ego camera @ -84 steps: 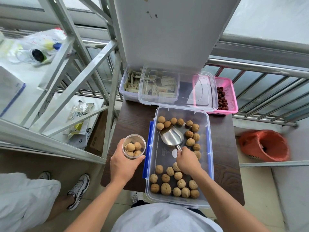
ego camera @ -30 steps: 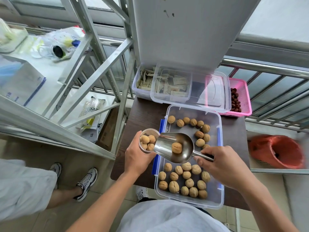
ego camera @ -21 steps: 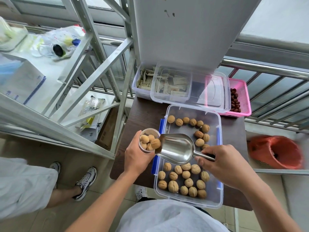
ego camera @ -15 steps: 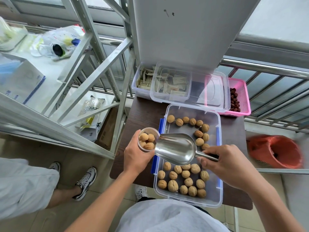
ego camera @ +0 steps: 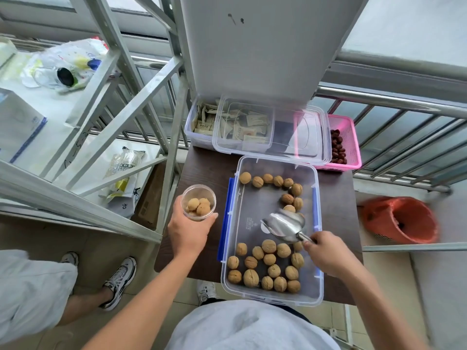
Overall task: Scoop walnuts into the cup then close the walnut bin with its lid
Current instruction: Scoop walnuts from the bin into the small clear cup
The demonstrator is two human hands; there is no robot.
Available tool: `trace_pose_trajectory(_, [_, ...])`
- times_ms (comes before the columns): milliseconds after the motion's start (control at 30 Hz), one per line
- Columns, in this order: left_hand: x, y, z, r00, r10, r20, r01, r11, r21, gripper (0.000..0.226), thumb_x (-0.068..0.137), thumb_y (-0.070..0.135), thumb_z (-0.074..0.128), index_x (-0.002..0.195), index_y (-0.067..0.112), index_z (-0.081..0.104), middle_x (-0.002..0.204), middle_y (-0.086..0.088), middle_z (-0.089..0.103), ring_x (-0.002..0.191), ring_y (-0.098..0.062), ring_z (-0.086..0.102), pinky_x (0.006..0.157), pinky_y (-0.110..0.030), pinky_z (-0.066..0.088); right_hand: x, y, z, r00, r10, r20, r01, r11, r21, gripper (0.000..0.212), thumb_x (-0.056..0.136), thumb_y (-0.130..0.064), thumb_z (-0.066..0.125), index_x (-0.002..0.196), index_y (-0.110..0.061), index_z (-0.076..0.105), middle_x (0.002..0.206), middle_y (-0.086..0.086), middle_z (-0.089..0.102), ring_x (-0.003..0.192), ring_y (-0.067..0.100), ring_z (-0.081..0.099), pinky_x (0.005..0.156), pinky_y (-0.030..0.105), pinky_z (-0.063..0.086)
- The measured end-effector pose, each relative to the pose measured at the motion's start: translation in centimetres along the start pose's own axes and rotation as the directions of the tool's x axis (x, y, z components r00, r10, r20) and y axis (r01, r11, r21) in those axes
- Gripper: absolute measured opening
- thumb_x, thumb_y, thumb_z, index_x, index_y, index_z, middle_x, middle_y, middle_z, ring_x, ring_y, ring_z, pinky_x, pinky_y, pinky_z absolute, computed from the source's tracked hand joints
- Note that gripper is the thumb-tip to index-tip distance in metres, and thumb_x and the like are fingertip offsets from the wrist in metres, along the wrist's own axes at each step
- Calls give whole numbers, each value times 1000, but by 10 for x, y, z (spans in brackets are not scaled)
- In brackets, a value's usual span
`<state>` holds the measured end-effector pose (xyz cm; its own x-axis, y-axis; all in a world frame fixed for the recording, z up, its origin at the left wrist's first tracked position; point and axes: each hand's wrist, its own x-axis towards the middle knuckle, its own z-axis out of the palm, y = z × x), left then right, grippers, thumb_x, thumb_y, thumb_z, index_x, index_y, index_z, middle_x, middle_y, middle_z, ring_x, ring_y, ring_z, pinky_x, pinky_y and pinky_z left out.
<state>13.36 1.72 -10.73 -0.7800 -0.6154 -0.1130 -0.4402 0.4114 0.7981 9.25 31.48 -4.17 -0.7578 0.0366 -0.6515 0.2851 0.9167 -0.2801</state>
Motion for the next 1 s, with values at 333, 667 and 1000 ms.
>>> trace_pose_trajectory(333, [-5, -2, -2, 996, 17, 88, -16, 1000, -14, 82, 61, 37, 99, 131, 30, 57, 112, 12, 67, 104, -14, 66, 89, -34, 57, 62, -29, 49, 991, 6, -135, 26, 972, 235, 28, 99, -28, 45, 90, -6, 61, 87, 11, 62, 80, 30, 60, 65, 36, 45])
trace_pose_trajectory(667, [-2, -14, -9, 996, -10, 85, 8, 1000, 25, 86, 58, 42, 99, 131, 33, 55, 115, 7, 71, 104, -17, 69, 91, -43, 60, 96, -49, 70, 994, 92, -60, -72, 960, 270, 24, 100, -26, 45, 99, -5, 58, 92, 13, 64, 87, 31, 65, 70, 41, 52])
trace_pose_trajectory(1000, [-4, -18, -8, 996, -15, 93, 15, 1000, 0, 84, 57, 40, 99, 130, 34, 56, 113, 9, 71, 103, -16, 69, 92, -42, 60, 93, -29, 91, 989, 25, -147, 67, 809, 584, 15, 101, -22, 45, 96, -13, 55, 88, 10, 62, 78, 20, 55, 77, 47, 53])
